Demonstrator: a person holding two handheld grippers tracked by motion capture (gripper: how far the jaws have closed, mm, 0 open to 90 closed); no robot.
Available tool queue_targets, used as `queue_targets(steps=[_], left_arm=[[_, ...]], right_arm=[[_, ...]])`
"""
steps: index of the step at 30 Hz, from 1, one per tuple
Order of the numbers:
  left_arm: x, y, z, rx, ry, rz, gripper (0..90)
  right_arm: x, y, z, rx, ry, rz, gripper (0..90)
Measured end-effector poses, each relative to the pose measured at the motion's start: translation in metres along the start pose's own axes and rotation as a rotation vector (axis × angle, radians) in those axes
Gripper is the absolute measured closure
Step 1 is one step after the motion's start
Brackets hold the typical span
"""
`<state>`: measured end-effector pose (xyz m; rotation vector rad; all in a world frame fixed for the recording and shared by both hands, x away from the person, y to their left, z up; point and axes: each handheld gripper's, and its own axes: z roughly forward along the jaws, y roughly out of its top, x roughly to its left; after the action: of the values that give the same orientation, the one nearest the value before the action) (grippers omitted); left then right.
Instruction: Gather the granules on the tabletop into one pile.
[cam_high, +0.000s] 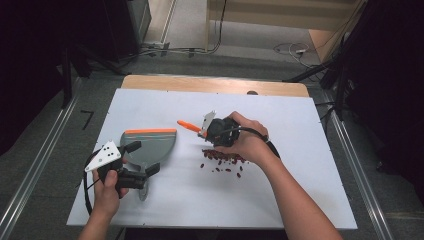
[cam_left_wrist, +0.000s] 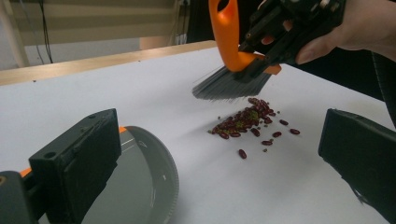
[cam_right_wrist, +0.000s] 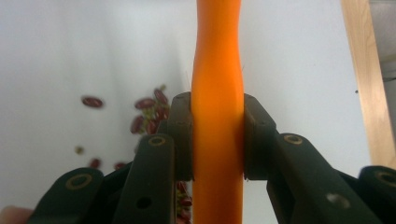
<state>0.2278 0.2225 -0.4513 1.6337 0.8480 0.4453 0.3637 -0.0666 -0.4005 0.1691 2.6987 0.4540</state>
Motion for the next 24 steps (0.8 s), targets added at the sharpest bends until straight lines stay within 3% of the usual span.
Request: queue_targets(steps=[1, 2, 3, 5, 6, 7, 8, 9, 10, 18, 19, 20, 24], left_arm=[[0.0, 0.0, 0.0, -0.001, 0.0, -0.001, 0.0], [0.0, 0.0, 0.0, 0.0, 0.0, 0.0, 0.0], [0.0, 0.0, 0.0, 0.0, 0.0, 0.0, 0.0], [0.0, 0.001, -0.001, -0.004, -0.005, 0.003, 0.0], [0.0, 0.001, -0.001, -0.003, -0.004, 0.006, 0.0], [0.0, 0.001, -0.001, -0.004, -0.004, 0.007, 0.0], [0.0, 0.001, -0.001, -0.004, -0.004, 0.005, 0.0], [0.0, 0.001, -0.001, -0.003, -0.003, 0.005, 0.0], [0.0, 0.001, -0.001, -0.002, -0.002, 0.006, 0.0], [0.001, 0.0, -0.001, -0.003, -0.004, 0.002, 0.0], [0.001, 0.0, -0.001, -0.004, -0.004, 0.002, 0.0], [0.001, 0.0, -0.001, -0.004, -0.004, 0.001, 0.0], [0.001, 0.0, -0.001, -0.001, -0.004, 0.002, 0.0]], right_arm=[[0.0, 0.001, -0.003, -0.013, 0.013, 0.023, 68.8], [0.0, 0.003, -0.007, -0.043, 0.027, 0.098, 68.8], [0.0, 0.003, -0.007, -0.043, 0.027, 0.098, 68.8], [-0.002, 0.005, -0.01, -0.062, 0.114, 0.224, 68.9], [-0.003, 0.005, -0.012, -0.101, 0.194, 0.318, 68.9], [-0.003, 0.005, -0.012, -0.101, 0.194, 0.318, 68.9], [-0.003, 0.006, -0.011, -0.108, 0.243, 0.39, 68.9], [-0.003, 0.006, -0.011, -0.108, 0.243, 0.39, 68.9], [-0.002, 0.008, -0.01, -0.102, 0.264, 0.431, 68.9], [0.002, 0.013, 0.013, -0.089, 0.421, 0.626, 68.9], [0.003, 0.014, 0.017, -0.092, 0.44, 0.658, 68.9], [0.002, 0.013, 0.026, -0.085, 0.498, 0.719, 68.9], [0.001, 0.009, 0.043, -0.059, 0.55, 0.771, 68.9]])
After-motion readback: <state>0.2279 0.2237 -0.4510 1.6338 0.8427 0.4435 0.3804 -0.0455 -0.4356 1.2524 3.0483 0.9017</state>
